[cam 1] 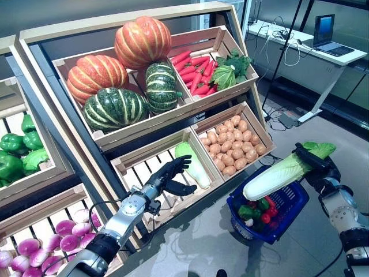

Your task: Put vegetables into the basket

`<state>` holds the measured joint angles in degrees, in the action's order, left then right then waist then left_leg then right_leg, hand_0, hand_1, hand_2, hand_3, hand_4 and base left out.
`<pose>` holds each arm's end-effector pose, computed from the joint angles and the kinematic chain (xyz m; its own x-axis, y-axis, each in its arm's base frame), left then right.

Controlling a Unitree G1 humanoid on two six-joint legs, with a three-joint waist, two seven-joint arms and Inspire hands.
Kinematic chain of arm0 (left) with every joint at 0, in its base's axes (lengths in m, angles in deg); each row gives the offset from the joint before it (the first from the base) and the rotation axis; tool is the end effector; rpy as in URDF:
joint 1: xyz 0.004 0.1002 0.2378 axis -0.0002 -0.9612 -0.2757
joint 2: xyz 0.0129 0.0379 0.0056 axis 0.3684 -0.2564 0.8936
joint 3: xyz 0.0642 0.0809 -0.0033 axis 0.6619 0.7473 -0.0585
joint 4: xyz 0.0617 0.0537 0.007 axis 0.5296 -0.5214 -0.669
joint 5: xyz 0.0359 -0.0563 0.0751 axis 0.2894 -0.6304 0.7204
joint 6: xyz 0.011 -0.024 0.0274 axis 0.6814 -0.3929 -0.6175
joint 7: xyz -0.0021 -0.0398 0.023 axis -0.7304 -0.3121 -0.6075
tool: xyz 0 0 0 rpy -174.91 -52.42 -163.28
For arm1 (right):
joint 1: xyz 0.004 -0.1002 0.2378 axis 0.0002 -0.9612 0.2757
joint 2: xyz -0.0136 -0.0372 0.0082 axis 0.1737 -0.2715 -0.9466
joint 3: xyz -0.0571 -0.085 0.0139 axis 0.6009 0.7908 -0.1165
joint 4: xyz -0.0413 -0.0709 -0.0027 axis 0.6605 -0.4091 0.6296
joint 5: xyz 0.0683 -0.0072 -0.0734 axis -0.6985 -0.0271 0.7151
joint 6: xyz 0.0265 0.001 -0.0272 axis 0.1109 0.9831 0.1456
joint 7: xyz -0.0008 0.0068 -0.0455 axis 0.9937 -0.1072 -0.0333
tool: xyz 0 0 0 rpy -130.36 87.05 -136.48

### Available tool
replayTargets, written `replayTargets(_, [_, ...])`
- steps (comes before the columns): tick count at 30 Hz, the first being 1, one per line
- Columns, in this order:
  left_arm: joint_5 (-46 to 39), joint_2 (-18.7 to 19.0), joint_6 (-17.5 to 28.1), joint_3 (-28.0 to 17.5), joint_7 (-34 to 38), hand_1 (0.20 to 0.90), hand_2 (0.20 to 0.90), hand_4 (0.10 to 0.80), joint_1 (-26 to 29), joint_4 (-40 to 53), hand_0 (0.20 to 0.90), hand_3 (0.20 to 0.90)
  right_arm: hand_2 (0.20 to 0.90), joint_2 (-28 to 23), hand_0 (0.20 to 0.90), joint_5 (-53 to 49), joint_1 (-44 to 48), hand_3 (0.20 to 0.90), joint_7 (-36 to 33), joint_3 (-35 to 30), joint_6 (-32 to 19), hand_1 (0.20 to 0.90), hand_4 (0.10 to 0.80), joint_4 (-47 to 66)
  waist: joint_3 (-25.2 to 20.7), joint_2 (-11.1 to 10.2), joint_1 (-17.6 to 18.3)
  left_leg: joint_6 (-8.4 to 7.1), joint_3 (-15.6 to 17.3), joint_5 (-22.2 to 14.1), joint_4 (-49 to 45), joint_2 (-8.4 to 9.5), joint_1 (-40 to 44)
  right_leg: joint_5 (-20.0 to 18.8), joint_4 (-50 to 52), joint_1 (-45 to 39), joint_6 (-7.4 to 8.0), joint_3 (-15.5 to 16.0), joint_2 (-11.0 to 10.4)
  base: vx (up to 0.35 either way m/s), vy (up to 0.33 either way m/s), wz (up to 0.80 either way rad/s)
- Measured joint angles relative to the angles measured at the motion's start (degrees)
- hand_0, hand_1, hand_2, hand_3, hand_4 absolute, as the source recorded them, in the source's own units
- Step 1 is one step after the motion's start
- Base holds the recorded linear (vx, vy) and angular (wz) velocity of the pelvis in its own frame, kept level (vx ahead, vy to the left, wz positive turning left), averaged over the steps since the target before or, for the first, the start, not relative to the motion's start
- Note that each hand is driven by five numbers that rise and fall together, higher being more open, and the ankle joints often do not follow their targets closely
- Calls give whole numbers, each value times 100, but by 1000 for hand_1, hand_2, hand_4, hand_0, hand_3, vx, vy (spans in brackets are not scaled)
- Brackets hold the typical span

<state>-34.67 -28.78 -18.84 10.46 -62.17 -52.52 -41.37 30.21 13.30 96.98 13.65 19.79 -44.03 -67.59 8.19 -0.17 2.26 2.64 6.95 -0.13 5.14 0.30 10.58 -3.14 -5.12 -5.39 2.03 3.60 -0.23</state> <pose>0.2415 0.2011 0.0327 0.9084 -0.3659 -0.2023 0.4060 0.8876 0.2174 0.2393 -0.3197 0.0629 0.9465 -0.2554 -0.1971 0.3181 0.8408 0.4380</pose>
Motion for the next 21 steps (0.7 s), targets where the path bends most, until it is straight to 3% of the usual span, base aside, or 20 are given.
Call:
replayTargets(5, [745,107,5,6,298,900,900,800,0,-1,900,900,300,0,300,68,1,300,-239,-1,-210,300,400,-223,11,19,-8,3,-2,-2,0,2,-2,0,-3,1,1,-1,-2,48,-16,0])
replayTargets(9, [1725,459,6,53,768,900,900,800,32,-1,900,900,300,-1,300,189,4,300,-455,7,-408,300,400,-270,66,106,-5,6,31,-6,-7,2,-25,2,-4,28,3,-22,-2,-8,-23,-3])
replayTargets(11, [2412,741,14,292,1199,900,900,800,241,-4,900,900,300,-12,300,199,118,300,-614,10,-680,300,400,-462,156,180,-17,9,32,-6,-119,28,-247,-37,19,209,7,-26,-32,-232,-9,0])
replayTargets(17, [3428,1522,128,1038,2160,900,900,800,1974,-270,900,900,300,-182,300,466,1664,300,-1038,118,-1134,300,400,-1185,1371,371,-17,84,104,-475,-1871,78,-1796,241,1550,1687,-16,1,-161,-184,-14,-6])
replayTargets(21, [3829,1747,176,1385,2725,900,900,800,2980,-401,900,900,300,-396,300,687,2312,300,-1259,580,-1183,300,400,-1406,1872,407,9,132,115,-967,-3210,134,-2740,815,3057,2746,-31,-24,-340,-80,-2,-1])
